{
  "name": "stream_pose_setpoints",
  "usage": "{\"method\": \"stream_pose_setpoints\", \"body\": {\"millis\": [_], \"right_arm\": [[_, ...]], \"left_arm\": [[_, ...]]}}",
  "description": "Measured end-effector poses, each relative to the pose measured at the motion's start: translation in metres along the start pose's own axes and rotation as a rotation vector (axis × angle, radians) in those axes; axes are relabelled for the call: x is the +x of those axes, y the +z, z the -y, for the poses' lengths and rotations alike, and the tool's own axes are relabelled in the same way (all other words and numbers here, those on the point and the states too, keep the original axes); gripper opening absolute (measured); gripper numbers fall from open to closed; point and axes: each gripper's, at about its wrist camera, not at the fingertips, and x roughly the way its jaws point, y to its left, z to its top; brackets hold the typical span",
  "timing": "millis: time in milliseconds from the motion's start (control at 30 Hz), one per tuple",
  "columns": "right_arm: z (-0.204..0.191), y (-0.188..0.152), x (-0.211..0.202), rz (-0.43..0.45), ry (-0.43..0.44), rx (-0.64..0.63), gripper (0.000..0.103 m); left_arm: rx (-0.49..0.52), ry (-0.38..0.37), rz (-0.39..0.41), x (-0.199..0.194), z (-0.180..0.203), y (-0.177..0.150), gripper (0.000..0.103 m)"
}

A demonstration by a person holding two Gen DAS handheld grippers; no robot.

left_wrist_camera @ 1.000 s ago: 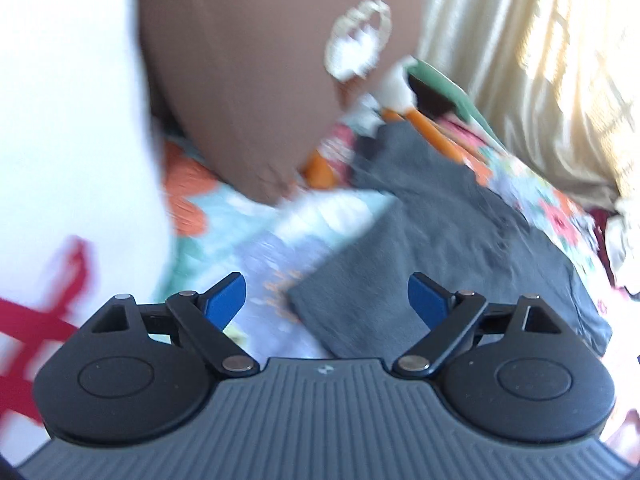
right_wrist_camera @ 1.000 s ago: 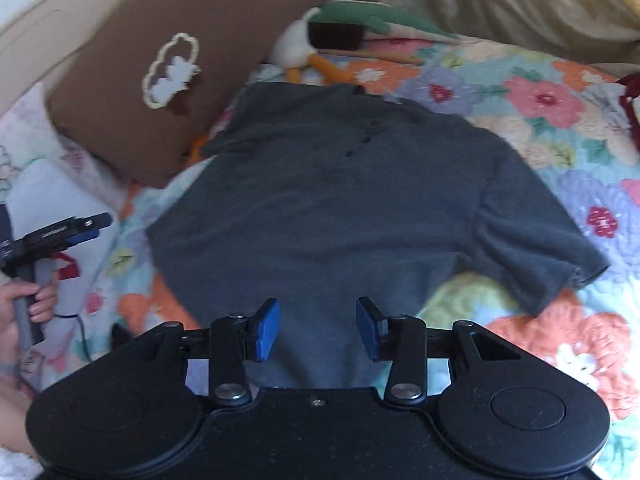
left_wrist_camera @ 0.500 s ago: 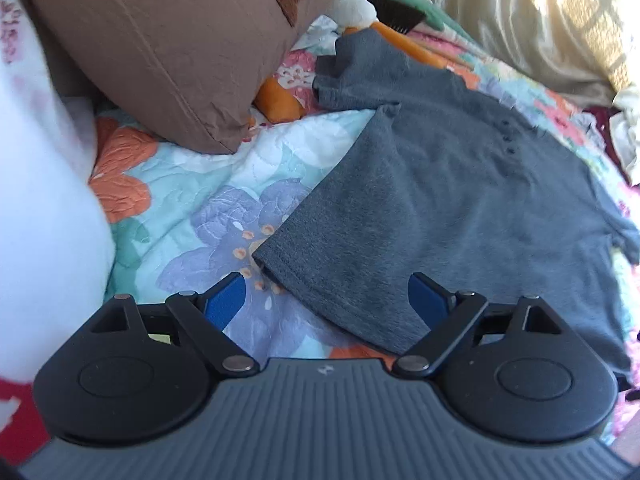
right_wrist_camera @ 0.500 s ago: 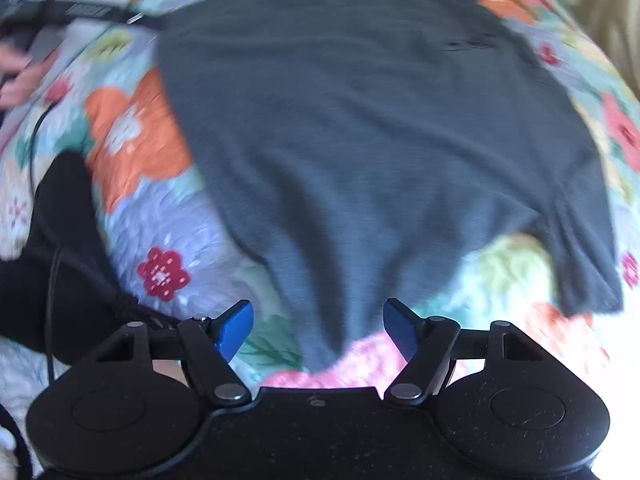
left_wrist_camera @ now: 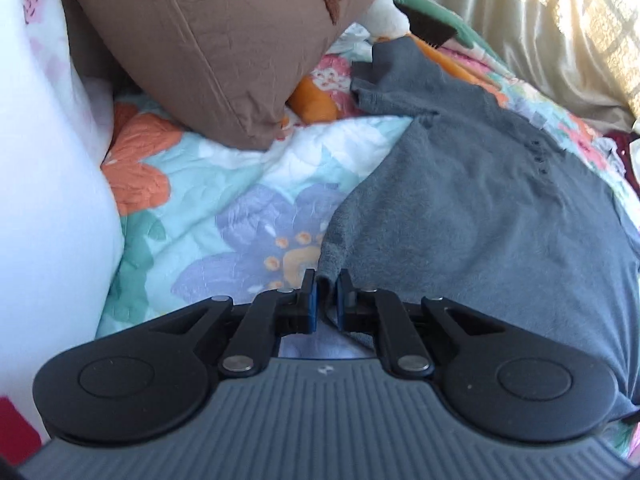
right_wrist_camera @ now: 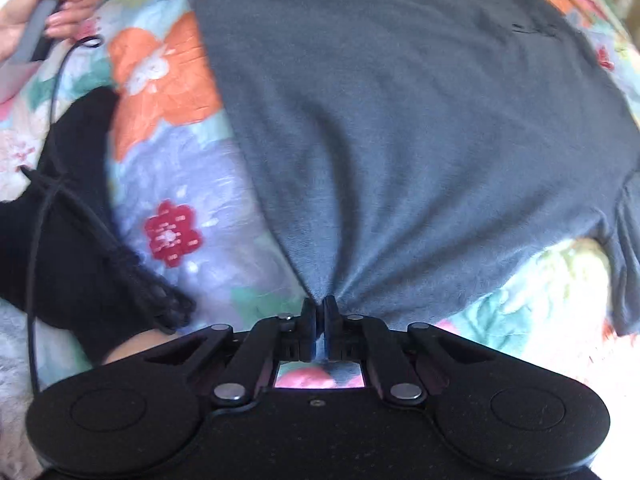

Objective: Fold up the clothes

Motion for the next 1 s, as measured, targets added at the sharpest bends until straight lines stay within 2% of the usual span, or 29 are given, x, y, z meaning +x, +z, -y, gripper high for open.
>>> {"method": "stream_pose_setpoints", "body": {"millis": [67,133,167,200,233,267,300,333,433,500,633,733,867,1000], "right_arm": [[0.003,-0.003,-0.002,0.034,0.029,0.070,0.010],[0.006,-0.005,-0.015,0.089,0.050,0.099,0.013],[0.007,-0.007,-0.025,0.119,0.054,0.122,0.016],[0.006,-0.010,-0.037,0.149,0.065,0.148,0.020],[0.006,-0.011,-0.050,0.182,0.079,0.175,0.033],[0.004,-0.010,-0.062,0.218,0.086,0.204,0.050],[0.001,-0.007,-0.073,0.256,0.085,0.233,0.056],[-0.002,-0.004,-0.082,0.289,0.081,0.256,0.062],[-0.015,0.005,-0.098,0.336,0.082,0.293,0.065],[-0.023,0.010,-0.106,0.363,0.096,0.266,0.067],[-0.037,0.018,-0.116,0.387,0.036,0.253,0.070],[-0.041,0.021,-0.118,0.398,-0.018,0.276,0.072],[-0.036,0.015,-0.121,0.426,-0.052,0.330,0.082],[-0.031,0.012,-0.117,0.409,-0.126,0.363,0.083]], "left_arm": [[0.061,0.061,-0.012,-0.005,0.010,-0.001,0.008],[0.132,0.174,-0.018,-0.015,0.020,0.001,0.008],[0.145,0.196,-0.014,-0.023,0.022,0.002,0.008],[0.133,0.181,-0.007,-0.033,0.021,0.006,0.011],[0.114,0.143,-0.009,-0.043,0.022,0.010,0.020],[0.095,0.101,-0.014,-0.054,0.023,0.014,0.030],[0.104,0.092,-0.014,-0.064,0.029,0.018,0.054],[0.119,0.089,-0.014,-0.073,0.036,0.021,0.066],[0.224,0.170,0.018,-0.092,0.070,0.025,0.068],[0.235,0.135,0.007,-0.100,0.084,0.027,0.073],[0.223,0.042,-0.030,-0.110,0.104,0.030,0.075],[0.270,0.017,-0.024,-0.117,0.122,0.024,0.083],[0.318,0.014,-0.040,-0.115,0.136,0.018,0.086],[0.383,-0.026,-0.047,-0.111,0.151,0.008,0.089]]}}
